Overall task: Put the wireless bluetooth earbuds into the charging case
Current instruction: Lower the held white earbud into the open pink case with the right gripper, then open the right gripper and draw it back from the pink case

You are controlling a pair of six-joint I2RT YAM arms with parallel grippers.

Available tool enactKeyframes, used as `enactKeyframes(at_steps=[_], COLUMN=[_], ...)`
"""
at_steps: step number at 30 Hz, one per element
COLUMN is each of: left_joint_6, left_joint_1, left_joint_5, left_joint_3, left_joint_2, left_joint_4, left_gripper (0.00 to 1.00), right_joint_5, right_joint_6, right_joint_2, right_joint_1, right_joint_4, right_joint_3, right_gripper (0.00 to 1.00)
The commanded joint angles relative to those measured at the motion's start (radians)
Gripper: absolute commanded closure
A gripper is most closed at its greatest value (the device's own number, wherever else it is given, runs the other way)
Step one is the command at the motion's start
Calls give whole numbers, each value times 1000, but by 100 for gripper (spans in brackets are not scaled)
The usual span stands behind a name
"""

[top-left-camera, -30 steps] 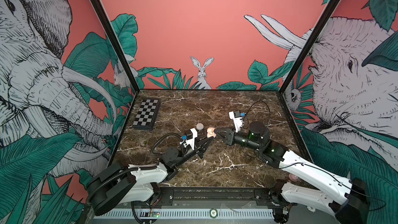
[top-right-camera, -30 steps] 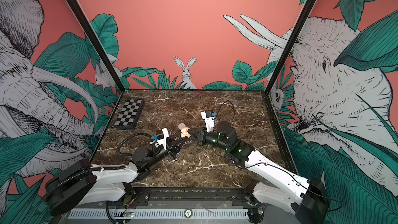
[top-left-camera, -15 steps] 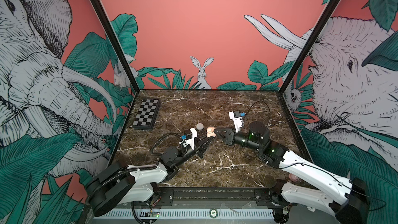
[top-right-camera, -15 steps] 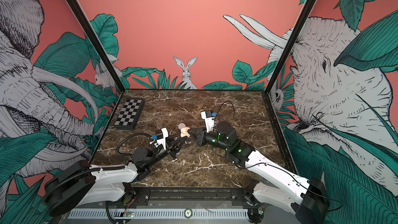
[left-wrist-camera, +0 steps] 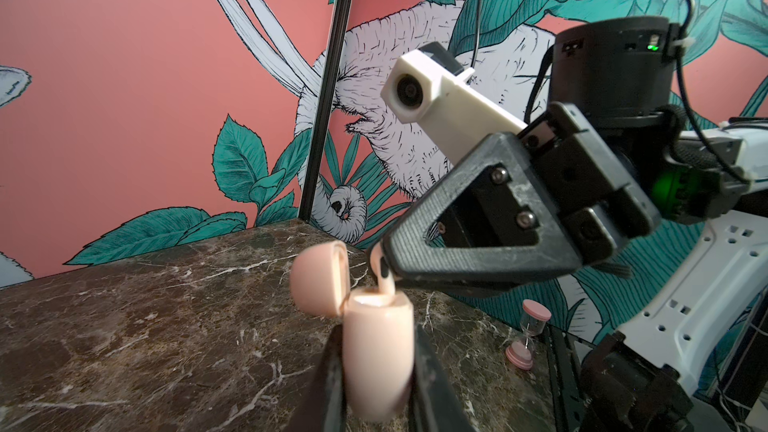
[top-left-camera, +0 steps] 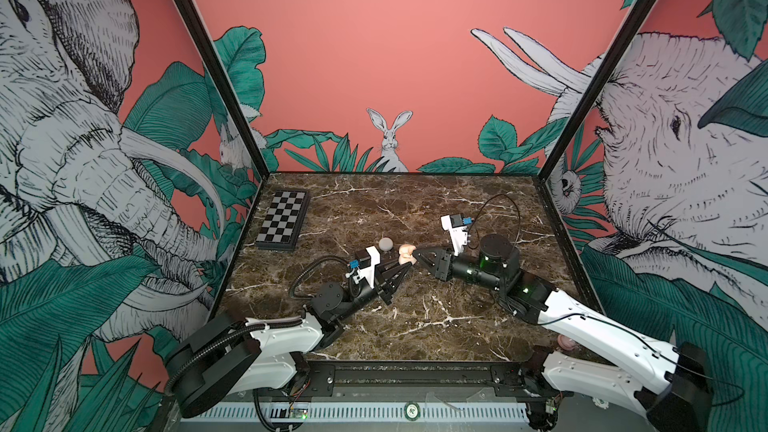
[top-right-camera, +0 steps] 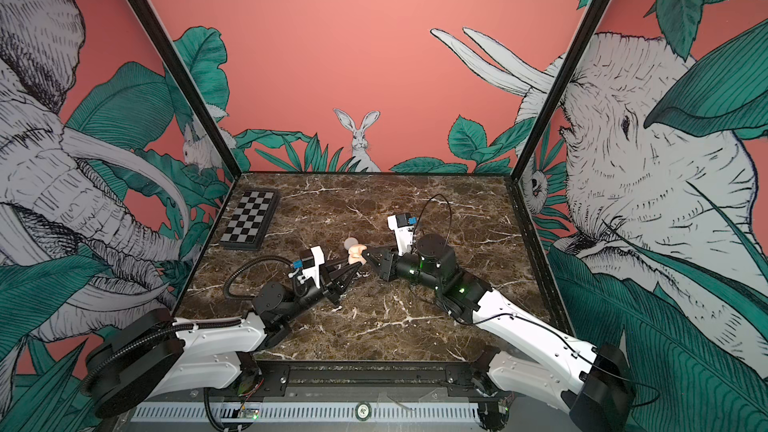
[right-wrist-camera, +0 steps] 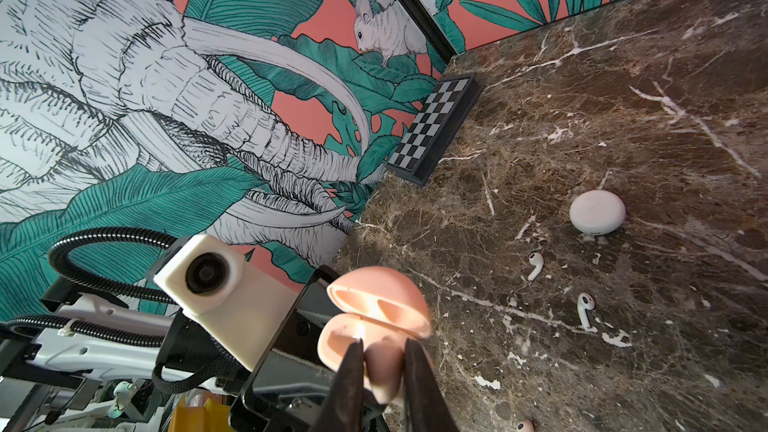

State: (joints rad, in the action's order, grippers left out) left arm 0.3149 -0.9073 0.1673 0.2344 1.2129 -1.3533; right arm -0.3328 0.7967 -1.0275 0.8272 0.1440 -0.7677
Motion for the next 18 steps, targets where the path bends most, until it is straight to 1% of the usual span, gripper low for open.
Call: enactKeyframes(at_steps=[1, 8, 11, 16, 18], left_joint_6=[13, 15, 17, 13, 8], left_joint_1=[-1, -1, -1, -1, -1], left_joint_5=[11, 14, 13, 16, 20], left_joint_3=[29, 31, 31, 28, 26], left_joint_2=[-20, -21, -20, -20, -19], left_joint_4=[-50, -49, -50, -49, -49], left_gripper=[100, 100, 100, 100, 100], right_joint_5=[1, 6, 18, 35, 37], right_joint_6=[-13, -12, -15, -32, -45], right_joint_2=[-3, 4, 12, 30, 40], right_joint_1=[6, 6, 6, 6, 6], right_joint_4=[13, 11, 6, -18, -35], right_joint_3=[-34, -30, -30, -40, -50], right_gripper=[80, 76, 73, 64, 59])
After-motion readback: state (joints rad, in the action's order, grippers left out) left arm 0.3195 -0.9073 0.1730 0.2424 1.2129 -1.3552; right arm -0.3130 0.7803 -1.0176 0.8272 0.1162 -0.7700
